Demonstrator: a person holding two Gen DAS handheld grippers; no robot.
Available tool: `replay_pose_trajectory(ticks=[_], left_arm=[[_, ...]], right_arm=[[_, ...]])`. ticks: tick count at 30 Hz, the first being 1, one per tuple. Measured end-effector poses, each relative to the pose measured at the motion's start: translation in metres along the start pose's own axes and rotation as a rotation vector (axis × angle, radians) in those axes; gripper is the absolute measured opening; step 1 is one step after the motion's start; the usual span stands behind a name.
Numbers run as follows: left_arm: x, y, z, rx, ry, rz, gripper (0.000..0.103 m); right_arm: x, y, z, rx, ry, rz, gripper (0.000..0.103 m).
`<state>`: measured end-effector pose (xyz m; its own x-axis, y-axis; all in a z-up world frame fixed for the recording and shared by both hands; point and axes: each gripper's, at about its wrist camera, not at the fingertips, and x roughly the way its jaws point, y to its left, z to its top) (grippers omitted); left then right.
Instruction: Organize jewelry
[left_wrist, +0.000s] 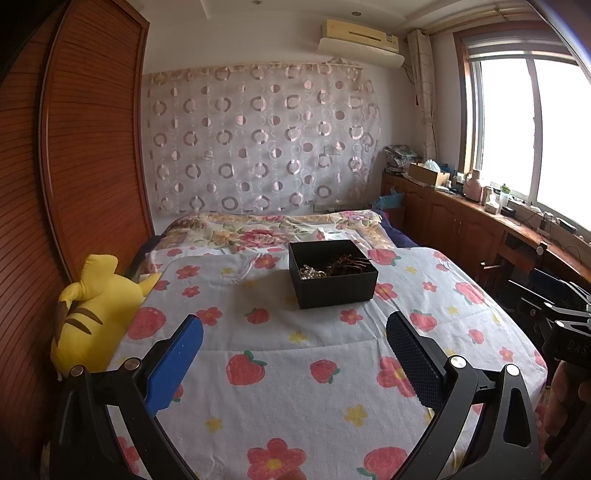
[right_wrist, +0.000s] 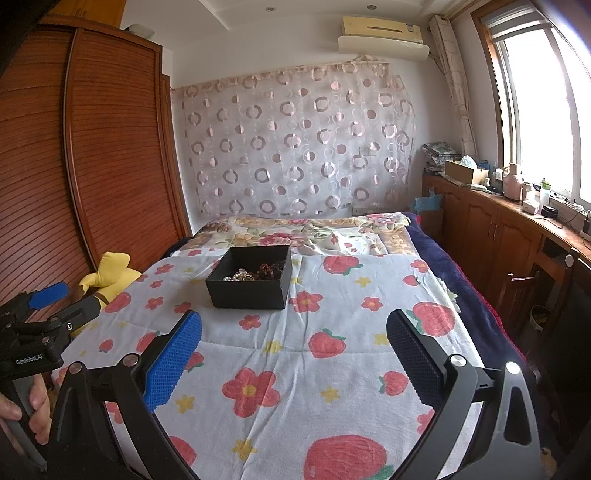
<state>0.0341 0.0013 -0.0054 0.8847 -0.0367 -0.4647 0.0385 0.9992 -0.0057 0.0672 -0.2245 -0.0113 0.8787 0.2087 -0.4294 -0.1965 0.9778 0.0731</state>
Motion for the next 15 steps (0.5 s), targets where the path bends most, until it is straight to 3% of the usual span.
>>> replay_pose_trajectory(ticks=[15], left_arm=[[-0.0026,0.0003,0.0035,0.001,-0.011,-0.009,0.096]], right_arm=[[0.0003,-0.0006,-0.0004,0.0,0.001,0.001,0.101]])
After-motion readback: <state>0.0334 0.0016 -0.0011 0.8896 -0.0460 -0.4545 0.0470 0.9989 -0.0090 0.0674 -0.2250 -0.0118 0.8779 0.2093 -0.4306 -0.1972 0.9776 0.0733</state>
